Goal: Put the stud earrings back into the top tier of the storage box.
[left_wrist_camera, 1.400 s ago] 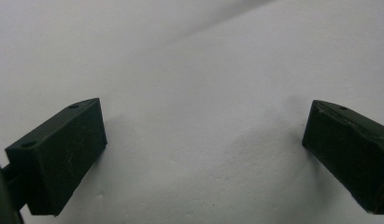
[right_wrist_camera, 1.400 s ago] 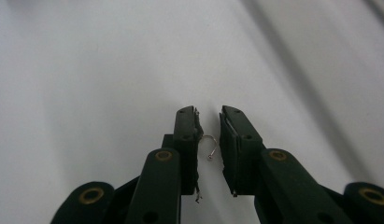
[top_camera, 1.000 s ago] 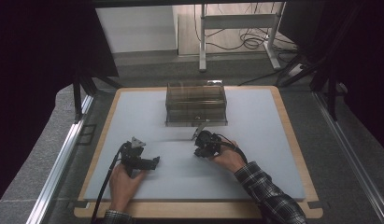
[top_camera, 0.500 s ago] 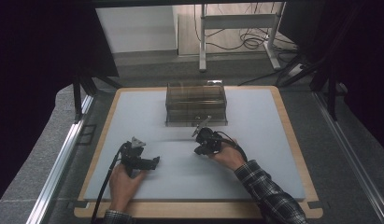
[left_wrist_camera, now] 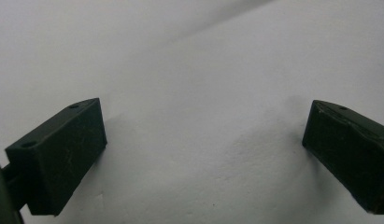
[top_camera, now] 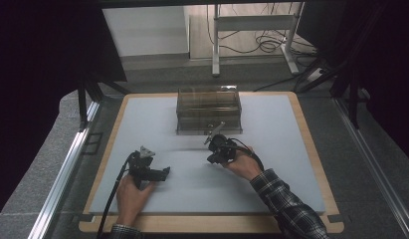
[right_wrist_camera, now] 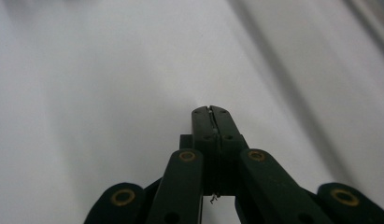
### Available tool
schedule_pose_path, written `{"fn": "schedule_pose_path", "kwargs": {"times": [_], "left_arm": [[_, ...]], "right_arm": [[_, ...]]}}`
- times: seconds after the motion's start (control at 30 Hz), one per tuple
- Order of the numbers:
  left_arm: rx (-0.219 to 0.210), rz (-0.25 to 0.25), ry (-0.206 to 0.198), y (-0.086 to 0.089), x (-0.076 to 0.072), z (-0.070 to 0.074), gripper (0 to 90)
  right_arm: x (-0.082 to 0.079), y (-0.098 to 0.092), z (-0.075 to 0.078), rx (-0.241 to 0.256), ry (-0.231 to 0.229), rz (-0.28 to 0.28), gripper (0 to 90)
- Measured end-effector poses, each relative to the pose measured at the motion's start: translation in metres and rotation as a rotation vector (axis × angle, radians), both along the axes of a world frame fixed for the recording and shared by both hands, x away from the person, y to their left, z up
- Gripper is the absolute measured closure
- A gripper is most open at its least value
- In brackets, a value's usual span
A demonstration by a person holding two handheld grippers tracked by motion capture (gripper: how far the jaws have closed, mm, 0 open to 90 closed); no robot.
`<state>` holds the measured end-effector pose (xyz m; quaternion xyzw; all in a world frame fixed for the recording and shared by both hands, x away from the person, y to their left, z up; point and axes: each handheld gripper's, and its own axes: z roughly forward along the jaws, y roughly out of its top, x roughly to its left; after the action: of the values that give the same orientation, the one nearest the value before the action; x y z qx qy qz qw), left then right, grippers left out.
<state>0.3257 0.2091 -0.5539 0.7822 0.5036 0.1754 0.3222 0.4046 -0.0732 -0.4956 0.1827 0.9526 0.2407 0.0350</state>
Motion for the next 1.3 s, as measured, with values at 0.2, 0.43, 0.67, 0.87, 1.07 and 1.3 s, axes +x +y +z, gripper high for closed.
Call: {"fn": "schedule_pose_path", "kwargs": {"times": [0.2, 0.43, 0.67, 0.87, 1.07, 1.3], "left_arm": [[0.0, 0.001, 0.0, 0.0, 0.0, 0.0, 0.0], [0.0, 0.001, 0.0, 0.0, 0.0, 0.0, 0.0], [0.0, 0.001, 0.0, 0.0, 0.0, 0.0, 0.0], [0.0, 0.001, 0.0, 0.0, 0.0, 0.0, 0.0], [0.0, 0.0, 0.0, 0.0, 0.0, 0.0, 0.0], [0.0, 0.0, 0.0, 0.0, 0.0, 0.0, 0.0]], "right_arm": [[0.003, -0.003, -0.003, -0.007, -0.005, -0.01, 79.5], [0.005, -0.002, -0.012, -0.017, -0.003, 0.0, 76.8], [0.003, 0.002, -0.013, -0.047, -0.019, 0.015, 84.0], [0.005, 0.004, -0.012, -0.059, -0.009, 0.006, 84.3], [0.007, 0.002, -0.008, -0.03, 0.015, -0.006, 84.2], [0.008, 0.001, 0.006, -0.001, 0.02, -0.002, 84.2]]}}
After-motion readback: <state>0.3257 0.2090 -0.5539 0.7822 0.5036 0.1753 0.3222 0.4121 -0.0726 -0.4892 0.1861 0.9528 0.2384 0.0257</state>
